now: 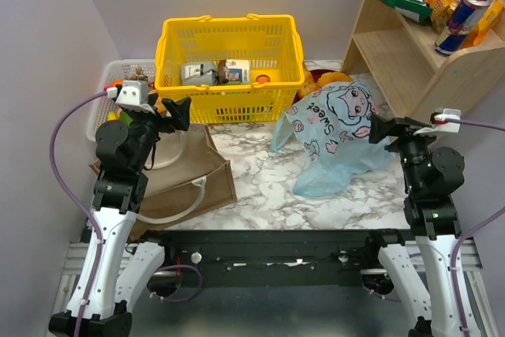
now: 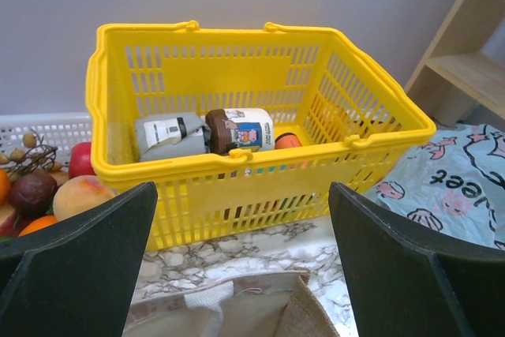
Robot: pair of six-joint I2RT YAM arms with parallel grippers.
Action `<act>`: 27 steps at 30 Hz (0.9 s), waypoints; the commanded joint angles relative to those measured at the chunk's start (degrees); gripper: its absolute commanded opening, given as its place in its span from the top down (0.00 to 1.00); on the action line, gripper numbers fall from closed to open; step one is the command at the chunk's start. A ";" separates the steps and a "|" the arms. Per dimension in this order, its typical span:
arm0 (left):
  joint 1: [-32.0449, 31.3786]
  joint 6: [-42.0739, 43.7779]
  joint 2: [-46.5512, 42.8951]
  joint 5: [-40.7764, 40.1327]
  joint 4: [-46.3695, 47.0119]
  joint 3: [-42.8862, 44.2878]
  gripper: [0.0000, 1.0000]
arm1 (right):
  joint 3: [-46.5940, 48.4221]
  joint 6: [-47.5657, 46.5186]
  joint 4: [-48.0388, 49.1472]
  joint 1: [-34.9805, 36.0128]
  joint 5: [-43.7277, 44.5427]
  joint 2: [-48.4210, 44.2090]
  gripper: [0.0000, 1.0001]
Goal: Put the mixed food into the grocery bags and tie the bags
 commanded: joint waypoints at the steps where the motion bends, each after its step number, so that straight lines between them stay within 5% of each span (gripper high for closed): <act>1: 0.28 1.24 0.78 2.01 0.25 0.60 0.01 | 3.73 -2.03 -1.03 -0.20 -5.66 1.81 0.02; 6: 0.37 1.68 4.02 -6.34 -4.76 3.49 0.01 | 7.33 1.73 -1.83 2.69 -13.49 8.04 0.12; 12: 1.16 0.80 3.51 -4.85 -3.44 2.45 0.01 | 12.34 -0.71 0.64 28.86 4.84 21.13 0.12; 16: 1.42 4.92 2.63 -11.52 -3.01 0.09 0.01 | 23.73 -1.33 0.99 43.62 7.17 34.39 0.09; 21: 1.51 8.88 -0.18 -25.23 -2.83 -2.12 0.01 | 36.85 -1.68 -1.03 51.39 5.23 50.99 0.09; 27: 1.60 8.01 -0.54 -23.93 -1.86 -3.36 0.01 | 50.82 -2.99 -8.84 57.10 4.78 64.03 0.09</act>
